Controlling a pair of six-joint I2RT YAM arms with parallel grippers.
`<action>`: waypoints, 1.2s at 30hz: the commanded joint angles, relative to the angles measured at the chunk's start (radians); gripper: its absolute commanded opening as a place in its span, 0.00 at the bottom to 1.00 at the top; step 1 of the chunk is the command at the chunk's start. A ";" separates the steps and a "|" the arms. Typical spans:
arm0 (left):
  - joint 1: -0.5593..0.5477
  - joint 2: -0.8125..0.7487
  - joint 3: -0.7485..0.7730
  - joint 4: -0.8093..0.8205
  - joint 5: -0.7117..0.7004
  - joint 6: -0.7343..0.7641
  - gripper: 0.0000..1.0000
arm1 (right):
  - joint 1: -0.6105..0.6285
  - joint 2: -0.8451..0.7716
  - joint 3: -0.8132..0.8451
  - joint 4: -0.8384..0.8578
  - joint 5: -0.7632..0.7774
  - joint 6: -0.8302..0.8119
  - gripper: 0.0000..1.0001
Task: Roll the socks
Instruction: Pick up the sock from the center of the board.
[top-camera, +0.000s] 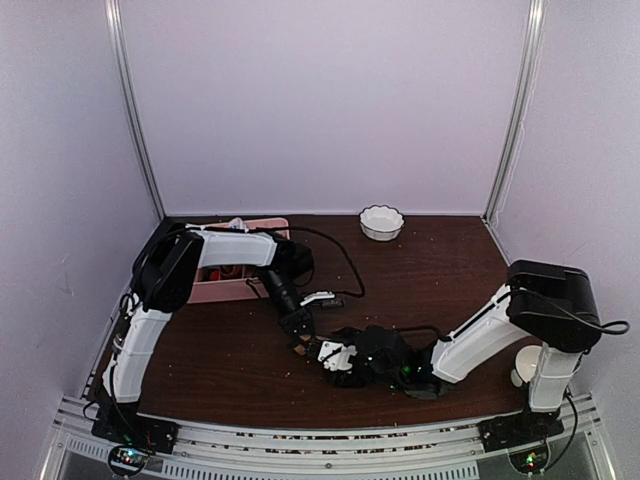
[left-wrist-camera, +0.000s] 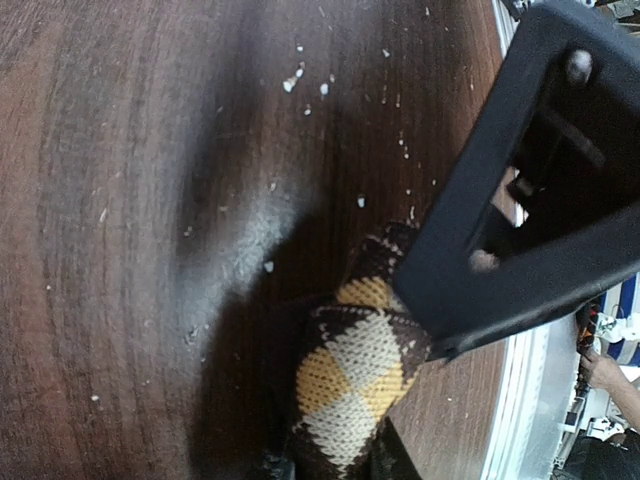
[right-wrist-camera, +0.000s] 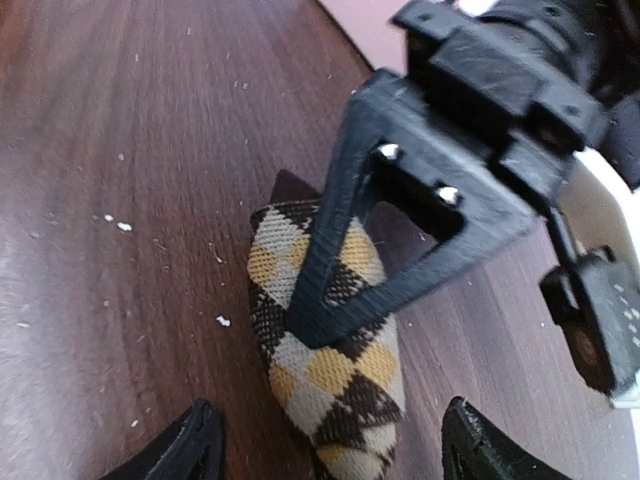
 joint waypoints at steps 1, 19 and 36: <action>-0.015 0.130 -0.051 -0.049 -0.201 0.023 0.00 | 0.003 0.066 0.069 -0.095 0.059 -0.193 0.71; -0.016 0.180 0.076 -0.342 0.058 0.220 0.00 | 0.014 0.172 0.114 -0.076 0.335 -0.463 0.31; 0.042 -0.128 0.113 -0.355 -0.023 0.143 0.78 | 0.016 -0.139 0.222 -0.534 0.126 0.045 0.00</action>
